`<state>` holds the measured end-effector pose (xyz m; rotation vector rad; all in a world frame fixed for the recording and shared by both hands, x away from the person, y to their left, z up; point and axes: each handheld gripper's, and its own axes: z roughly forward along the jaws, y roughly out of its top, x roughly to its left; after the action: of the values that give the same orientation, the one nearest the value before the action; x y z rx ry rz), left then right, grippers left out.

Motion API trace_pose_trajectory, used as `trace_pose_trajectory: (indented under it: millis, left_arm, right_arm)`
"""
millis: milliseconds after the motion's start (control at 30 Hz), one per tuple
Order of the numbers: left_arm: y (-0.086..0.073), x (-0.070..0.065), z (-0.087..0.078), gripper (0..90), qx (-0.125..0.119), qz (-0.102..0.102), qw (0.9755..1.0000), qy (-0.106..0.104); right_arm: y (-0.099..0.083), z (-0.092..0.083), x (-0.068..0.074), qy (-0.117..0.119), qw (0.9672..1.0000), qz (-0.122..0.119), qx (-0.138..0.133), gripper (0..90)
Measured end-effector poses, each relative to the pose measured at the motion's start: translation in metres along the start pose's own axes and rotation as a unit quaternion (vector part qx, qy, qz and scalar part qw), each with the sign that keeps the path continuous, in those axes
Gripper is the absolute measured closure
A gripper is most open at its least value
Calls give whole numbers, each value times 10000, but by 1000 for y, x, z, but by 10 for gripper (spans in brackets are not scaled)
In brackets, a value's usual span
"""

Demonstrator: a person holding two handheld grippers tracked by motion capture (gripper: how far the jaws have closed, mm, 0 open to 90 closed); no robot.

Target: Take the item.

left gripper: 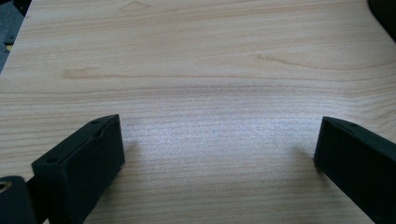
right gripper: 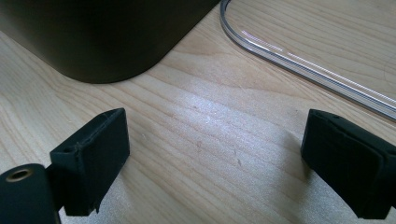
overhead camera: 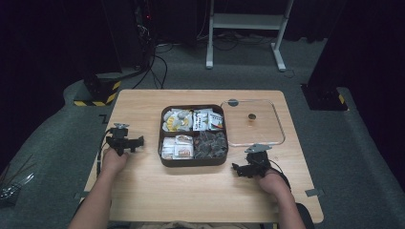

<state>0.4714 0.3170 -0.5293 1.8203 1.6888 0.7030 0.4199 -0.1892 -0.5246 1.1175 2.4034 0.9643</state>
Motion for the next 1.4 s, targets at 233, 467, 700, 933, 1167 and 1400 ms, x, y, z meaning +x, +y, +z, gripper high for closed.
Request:
trace_pose_trajectory:
  millis: [233, 467, 700, 933, 1167, 1400]
  left_arm:
    - [0, 0, 0, 16, 5, 3, 10000, 5]
    - [4, 3, -3, 128, 127, 31, 9999, 6]
    - [7, 3, -9, 198, 181, 34, 9998, -78]
    - [17, 2, -13, 221, 607, 198, 9974, -345]
    - [21, 5, -24, 214, 297, -7, 9976, -619]
    - [28, 2, -32, 168, 415, 129, 9947, -931]
  right_arm:
    - [0, 0, 0, 1, 10000, -12, -5, 78]
    - [0, 0, 0, 3, 10000, -9, -6, 78]
    - [0, 0, 0, 3, 10000, 5, -1, 79]
    - [0, 0, 0, 4, 10000, 2, -1, 79]
    - [0, 0, 0, 4, 10000, 1, -2, 78]
    - [0, 0, 0, 4, 10000, 2, -2, 79]
